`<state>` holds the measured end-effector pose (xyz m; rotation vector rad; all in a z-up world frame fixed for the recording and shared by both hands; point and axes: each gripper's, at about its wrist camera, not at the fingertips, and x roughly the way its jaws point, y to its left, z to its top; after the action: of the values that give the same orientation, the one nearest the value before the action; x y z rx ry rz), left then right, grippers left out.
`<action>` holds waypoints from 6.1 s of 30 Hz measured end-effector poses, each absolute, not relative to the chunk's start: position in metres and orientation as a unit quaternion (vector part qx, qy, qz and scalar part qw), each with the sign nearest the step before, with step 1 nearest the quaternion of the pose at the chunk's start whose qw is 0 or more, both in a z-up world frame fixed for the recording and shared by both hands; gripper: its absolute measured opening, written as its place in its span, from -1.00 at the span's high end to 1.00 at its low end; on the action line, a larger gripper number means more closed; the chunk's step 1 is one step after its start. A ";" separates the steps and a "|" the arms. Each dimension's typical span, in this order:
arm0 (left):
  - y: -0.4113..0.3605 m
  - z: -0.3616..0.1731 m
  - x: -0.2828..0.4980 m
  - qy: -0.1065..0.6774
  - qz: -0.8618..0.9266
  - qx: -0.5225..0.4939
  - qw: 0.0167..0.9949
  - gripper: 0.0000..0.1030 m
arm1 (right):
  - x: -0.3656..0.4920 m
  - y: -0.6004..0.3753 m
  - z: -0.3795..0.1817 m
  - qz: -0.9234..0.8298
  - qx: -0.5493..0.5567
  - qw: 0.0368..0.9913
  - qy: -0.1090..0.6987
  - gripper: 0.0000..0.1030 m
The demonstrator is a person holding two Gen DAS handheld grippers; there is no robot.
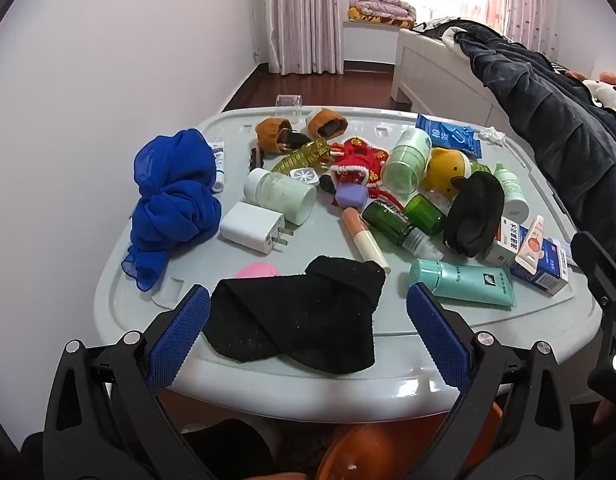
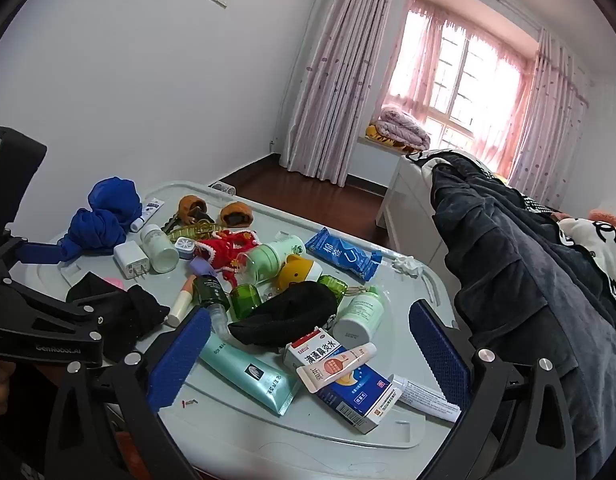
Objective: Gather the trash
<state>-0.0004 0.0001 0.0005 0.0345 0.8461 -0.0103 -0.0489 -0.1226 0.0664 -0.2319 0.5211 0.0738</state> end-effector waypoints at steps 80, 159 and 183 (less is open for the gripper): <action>0.004 -0.007 0.002 0.433 -0.015 -0.003 0.901 -0.87 | -0.049 -0.123 0.067 0.036 -0.117 0.959 0.257 -0.90; 0.020 -0.025 0.002 0.422 -0.088 0.030 0.902 0.81 | 0.004 -0.083 -0.024 0.198 -0.143 0.887 0.391 -0.58; 0.033 -0.024 -0.002 0.430 -0.100 -0.005 0.897 0.79 | 0.025 -0.096 -0.024 0.207 0.021 0.844 0.494 0.48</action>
<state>-0.0024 0.0335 -0.0242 -0.0111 0.8900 -0.2080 0.0250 -0.0960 -0.0241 0.0446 1.0433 0.4376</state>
